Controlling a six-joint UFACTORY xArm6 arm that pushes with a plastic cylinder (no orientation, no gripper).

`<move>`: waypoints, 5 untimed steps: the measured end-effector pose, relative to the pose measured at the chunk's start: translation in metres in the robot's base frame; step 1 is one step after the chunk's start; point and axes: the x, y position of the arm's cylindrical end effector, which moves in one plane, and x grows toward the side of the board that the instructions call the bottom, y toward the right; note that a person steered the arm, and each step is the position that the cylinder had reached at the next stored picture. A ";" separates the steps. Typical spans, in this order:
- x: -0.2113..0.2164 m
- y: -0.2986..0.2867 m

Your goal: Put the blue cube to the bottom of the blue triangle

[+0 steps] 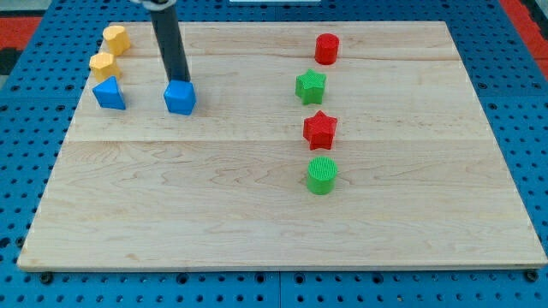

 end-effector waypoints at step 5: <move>0.057 0.087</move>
